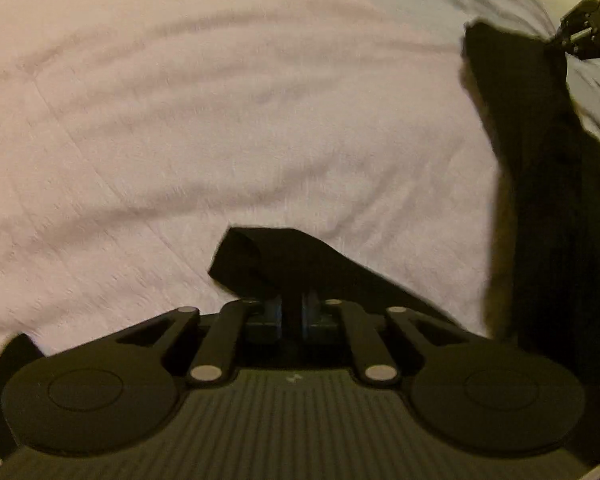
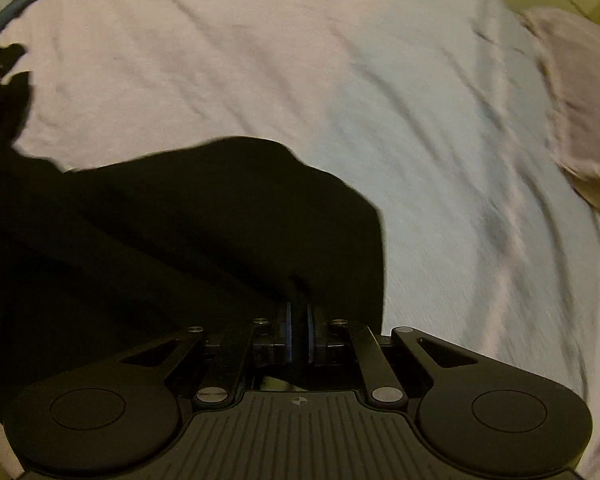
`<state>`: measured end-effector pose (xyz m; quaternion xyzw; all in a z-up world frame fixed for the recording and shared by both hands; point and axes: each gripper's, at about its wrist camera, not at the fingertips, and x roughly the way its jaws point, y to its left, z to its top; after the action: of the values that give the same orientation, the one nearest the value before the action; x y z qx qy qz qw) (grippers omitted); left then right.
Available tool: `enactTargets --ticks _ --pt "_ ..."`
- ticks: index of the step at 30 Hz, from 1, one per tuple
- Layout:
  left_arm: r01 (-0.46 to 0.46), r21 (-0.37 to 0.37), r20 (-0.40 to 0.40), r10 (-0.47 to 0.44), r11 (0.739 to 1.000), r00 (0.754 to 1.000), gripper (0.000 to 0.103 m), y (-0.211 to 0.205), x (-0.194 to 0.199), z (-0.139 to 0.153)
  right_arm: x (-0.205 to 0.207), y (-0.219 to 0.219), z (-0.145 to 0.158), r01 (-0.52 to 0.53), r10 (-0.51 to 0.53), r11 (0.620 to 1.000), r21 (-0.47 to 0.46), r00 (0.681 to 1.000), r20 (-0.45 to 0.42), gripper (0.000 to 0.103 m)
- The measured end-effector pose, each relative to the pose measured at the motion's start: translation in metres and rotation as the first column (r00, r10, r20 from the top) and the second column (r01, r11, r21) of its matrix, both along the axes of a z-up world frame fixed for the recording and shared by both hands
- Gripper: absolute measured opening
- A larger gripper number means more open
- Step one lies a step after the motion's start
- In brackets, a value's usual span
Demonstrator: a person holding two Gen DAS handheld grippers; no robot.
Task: Fold clothes
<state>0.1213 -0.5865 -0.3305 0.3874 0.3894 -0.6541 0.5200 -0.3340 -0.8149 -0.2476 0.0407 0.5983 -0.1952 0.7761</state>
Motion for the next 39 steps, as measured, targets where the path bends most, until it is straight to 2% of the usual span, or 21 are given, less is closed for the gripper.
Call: enactTargets --ticks 3,6,8,11,13,15,17,19,20,21,22,24,26,28,30,31,32,33,35,38,39 --pt "-0.105 -0.103 0.084 0.114 0.989 0.99 0.004 0.018 0.027 0.047 -0.011 -0.002 0.029 0.049 -0.047 0.998 -0.05 0.998 0.039 0.004" --pt "-0.246 -0.224 0.199 0.291 0.943 0.936 0.004 0.049 0.075 0.109 -0.012 -0.007 0.068 0.084 -0.072 0.992 -0.097 0.99 0.12 0.003" --pt "-0.316 -0.297 0.265 0.396 0.901 0.879 0.004 0.072 0.103 0.146 -0.008 -0.011 0.09 0.117 -0.093 0.985 -0.128 0.98 0.175 0.003" --pt "-0.417 -0.394 0.358 0.555 0.819 0.751 0.005 0.109 0.135 0.188 0.002 -0.014 0.098 0.146 -0.109 0.975 -0.169 0.971 0.211 0.003" --pt "-0.481 -0.441 0.395 0.645 0.757 0.654 0.005 0.132 0.149 0.198 0.008 -0.016 0.101 0.168 -0.121 0.967 -0.193 0.965 0.231 0.003" --pt "-0.534 -0.447 0.44 0.696 0.717 0.567 0.005 0.15 0.156 0.192 0.011 -0.018 0.087 0.196 -0.155 0.965 -0.175 0.963 0.223 0.003" --pt "-0.597 -0.384 0.476 0.705 0.704 0.526 0.007 0.16 0.16 0.17 0.01 -0.02 0.068 0.233 -0.204 0.965 -0.12 0.956 0.213 0.004" --pt "-0.646 -0.29 0.479 0.691 0.706 0.541 0.013 0.167 0.156 0.14 0.009 -0.015 0.051 0.231 -0.213 0.968 -0.099 0.963 0.167 0.01" --pt "-0.667 -0.241 0.48 0.684 0.705 0.55 0.02 0.17 0.155 0.125 0.008 -0.011 0.044 0.225 -0.21 0.969 -0.099 0.967 0.143 0.028" --pt "-0.652 -0.223 0.487 0.662 0.725 0.569 0.032 0.171 0.143 0.115 0.006 -0.004 0.04 0.22 -0.205 0.969 -0.11 0.97 0.13 0.04" --pt "-0.633 -0.208 0.494 0.639 0.746 0.59 0.036 0.172 0.131 0.106 0.002 0.002 0.037 0.218 -0.205 0.97 -0.106 0.971 0.127 0.066" --pt "-0.583 -0.175 0.504 0.581 0.793 0.639 0.052 0.173 0.103 0.088 -0.009 0.013 0.034 0.226 -0.216 0.971 -0.077 0.969 0.122 0.073" --pt "-0.508 -0.153 0.464 0.516 0.847 0.72 0.057 0.173 0.072 0.078 -0.023 0.023 0.027 0.256 -0.251 0.966 -0.032 0.963 0.098 0.073" --pt "-0.372 -0.124 0.362 0.391 0.92 0.846 0.063 0.171 0.035 0.071 -0.041 0.034 0.018 0.285 -0.287 0.958 0.034 0.955 0.08 0.073" --pt "-0.158 -0.085 0.27 0.175 0.984 0.947 0.069 0.166 -0.007 0.061 -0.058 0.045 0.008 0.311 -0.317 0.946 0.087 0.946 0.062 0.073" --pt "-0.017 -0.054 0.271 0.031 0.998 0.962 0.071 0.168 -0.03 0.053 -0.066 0.05 0.002 0.319 -0.327 0.941 0.112 0.944 0.054 0.073" --pt "0.097 -0.024 0.303 -0.085 0.995 0.949 0.072 0.172 -0.05 0.044 -0.073 0.057 -0.003 0.327 -0.336 0.935 0.134 0.941 0.047 0.073" --pt "0.219 0.025 0.351 -0.214 0.975 0.912 0.072 0.175 -0.07 0.029 -0.081 0.064 -0.008 0.336 -0.346 0.929 0.155 0.938 0.035 0.073" --pt "0.381 0.107 0.442 -0.388 0.918 0.809 0.072 0.184 -0.093 0.002 -0.097 0.077 -0.019 0.365 -0.374 0.912 0.188 0.927 0.016 0.073" --pt "0.524 0.122 0.549 -0.497 0.843 0.672 0.068 0.191 -0.108 -0.029 -0.122 0.084 -0.031 0.443 -0.46 0.865 0.236 0.888 0.022 0.073" --pt "0.559 0.125 0.587 -0.515 0.82 0.625 0.059 0.192 -0.111 -0.038 -0.129 0.084 -0.034 0.467 -0.487 0.849 0.245 0.873 0.025 0.073"
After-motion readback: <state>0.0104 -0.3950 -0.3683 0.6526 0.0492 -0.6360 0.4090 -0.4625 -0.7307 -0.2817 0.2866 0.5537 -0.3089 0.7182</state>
